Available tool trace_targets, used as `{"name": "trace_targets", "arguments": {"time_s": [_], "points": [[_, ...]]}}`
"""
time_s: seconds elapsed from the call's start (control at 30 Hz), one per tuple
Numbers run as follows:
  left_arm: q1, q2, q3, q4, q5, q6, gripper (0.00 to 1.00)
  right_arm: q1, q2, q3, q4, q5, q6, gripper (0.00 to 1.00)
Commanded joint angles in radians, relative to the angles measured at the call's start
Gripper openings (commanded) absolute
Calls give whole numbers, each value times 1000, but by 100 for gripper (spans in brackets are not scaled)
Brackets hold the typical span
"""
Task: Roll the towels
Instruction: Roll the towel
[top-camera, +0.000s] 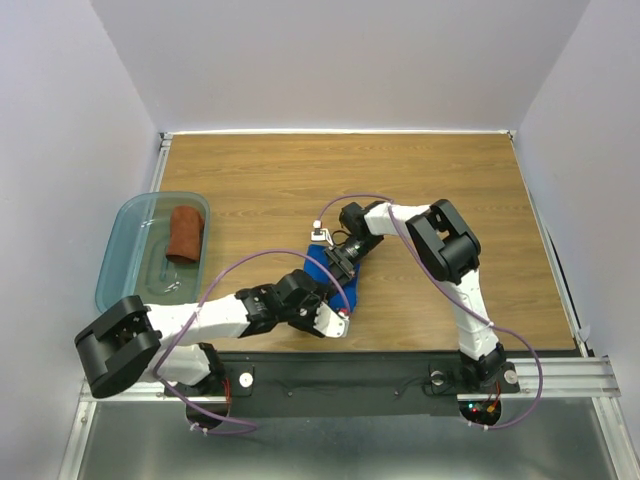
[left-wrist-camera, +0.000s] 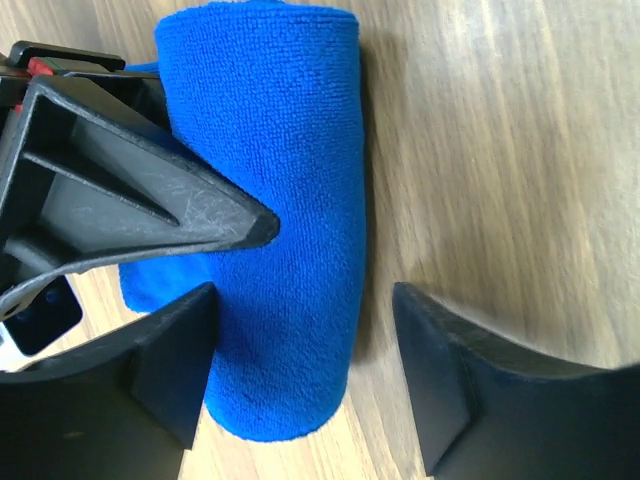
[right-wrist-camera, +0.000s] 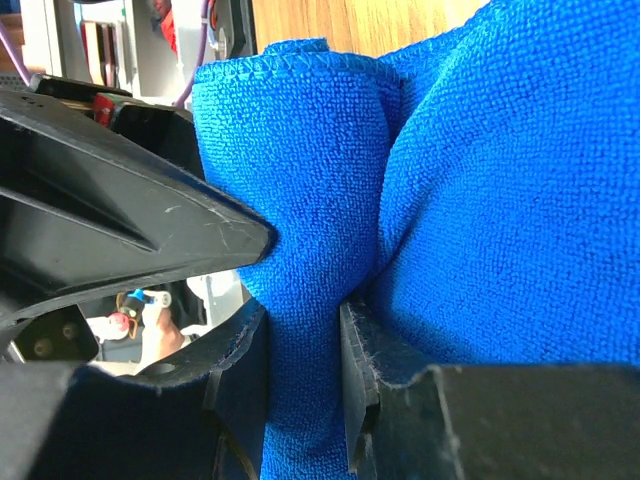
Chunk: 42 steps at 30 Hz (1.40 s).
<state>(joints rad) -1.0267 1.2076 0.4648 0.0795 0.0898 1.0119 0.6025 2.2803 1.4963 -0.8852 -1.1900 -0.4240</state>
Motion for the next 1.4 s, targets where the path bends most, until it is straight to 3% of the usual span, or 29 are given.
{"name": "trace_targets", "arguments": {"time_s": [0.0, 0.13, 0.3, 0.4, 0.47, 0.53, 0.57, 0.67, 0.93, 1.03, 1.2, 1.37], "points": [[-6, 29, 18, 39, 7, -16, 66, 0, 35, 18, 8, 127, -70, 9], [-6, 61, 63, -78, 57, -35, 56, -3, 16, 22, 8, 158, -64, 12], [-6, 93, 112, -204, 122, -81, 41, -20, -16, 30, 6, 202, -50, 29], [-6, 107, 133, -260, 152, -97, 29, -46, -48, 47, 6, 231, -38, 44], [-6, 110, 149, -294, 188, -101, 26, -61, -65, 62, 5, 262, -32, 59], [-4, 112, 172, -337, 211, -111, 24, -84, -100, 93, 5, 289, -21, 66], [-3, 116, 181, -354, 223, -111, 23, -92, -114, 103, 5, 314, -21, 81], [28, 157, 239, -423, 307, -119, 22, -125, -172, 159, 3, 366, -15, 100], [230, 329, 461, -642, 533, -112, 22, -291, -366, 200, 117, 428, 93, 100], [301, 458, 589, -780, 625, -71, 22, -320, -462, 174, 163, 564, 105, 100], [394, 694, 791, -1004, 752, 8, 21, -320, -651, -14, 239, 768, 49, 100], [467, 857, 919, -1147, 804, 114, 18, -319, -892, -206, 250, 748, -47, 100]]}}
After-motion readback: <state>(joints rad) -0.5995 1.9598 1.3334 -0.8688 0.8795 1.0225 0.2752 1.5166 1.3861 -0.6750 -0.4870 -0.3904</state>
